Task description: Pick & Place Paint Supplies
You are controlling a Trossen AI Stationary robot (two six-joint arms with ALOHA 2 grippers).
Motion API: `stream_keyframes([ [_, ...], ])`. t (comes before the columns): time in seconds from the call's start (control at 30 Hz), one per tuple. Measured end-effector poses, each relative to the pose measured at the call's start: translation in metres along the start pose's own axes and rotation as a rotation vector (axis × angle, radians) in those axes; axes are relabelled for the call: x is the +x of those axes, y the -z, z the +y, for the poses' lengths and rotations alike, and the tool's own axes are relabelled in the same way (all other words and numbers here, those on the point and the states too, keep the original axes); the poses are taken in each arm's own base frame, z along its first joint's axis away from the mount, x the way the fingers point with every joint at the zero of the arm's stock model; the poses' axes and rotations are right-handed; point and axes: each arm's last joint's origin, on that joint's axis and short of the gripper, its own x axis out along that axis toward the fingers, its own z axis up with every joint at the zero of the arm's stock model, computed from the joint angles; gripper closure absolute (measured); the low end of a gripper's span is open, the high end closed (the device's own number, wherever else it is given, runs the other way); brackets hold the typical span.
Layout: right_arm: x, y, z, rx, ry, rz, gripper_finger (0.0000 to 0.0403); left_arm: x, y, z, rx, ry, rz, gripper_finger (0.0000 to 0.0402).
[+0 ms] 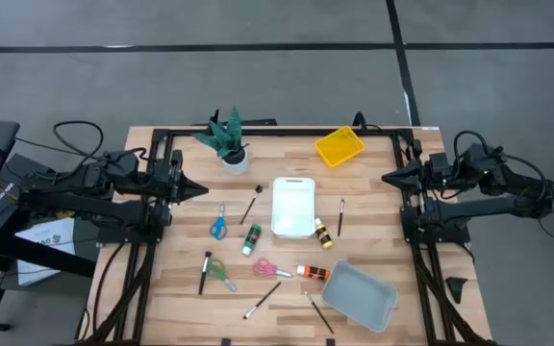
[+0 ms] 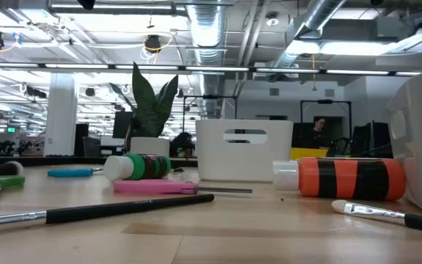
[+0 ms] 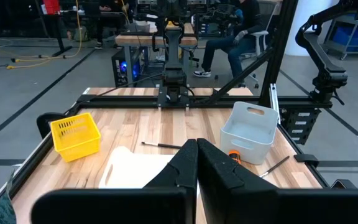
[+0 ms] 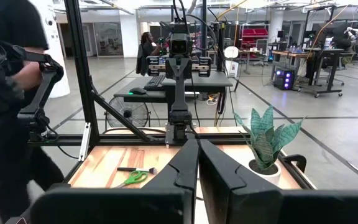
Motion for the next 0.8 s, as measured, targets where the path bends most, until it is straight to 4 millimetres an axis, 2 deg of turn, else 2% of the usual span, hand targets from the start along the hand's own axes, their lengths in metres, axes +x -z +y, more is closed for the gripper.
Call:
stream_keyframes([
  [0.23, 0.0, 0.0, 0.0, 0.0, -0.001, 0.0, 0.0392, 0.009, -0.014, -0.001, -0.004, 0.02, -0.134, 0.0402],
  [0.43, 0.0, 0.0, 0.0, 0.0, 0.0, 0.0, 0.0392, 0.025, -0.032, -0.001, -0.086, 0.036, -0.307, 0.0402],
  [0.67, 0.0, 0.0, 0.0, 0.0, 0.0, 0.0, 0.0392, 0.042, -0.039, -0.001, -0.108, 0.043, -0.387, 0.0402],
  [0.8, 0.0, 0.0, 0.0, 0.0, 0.0, 0.0, 0.0392, 0.054, -0.041, 0.002, -0.111, -0.017, -0.422, 0.0402],
])
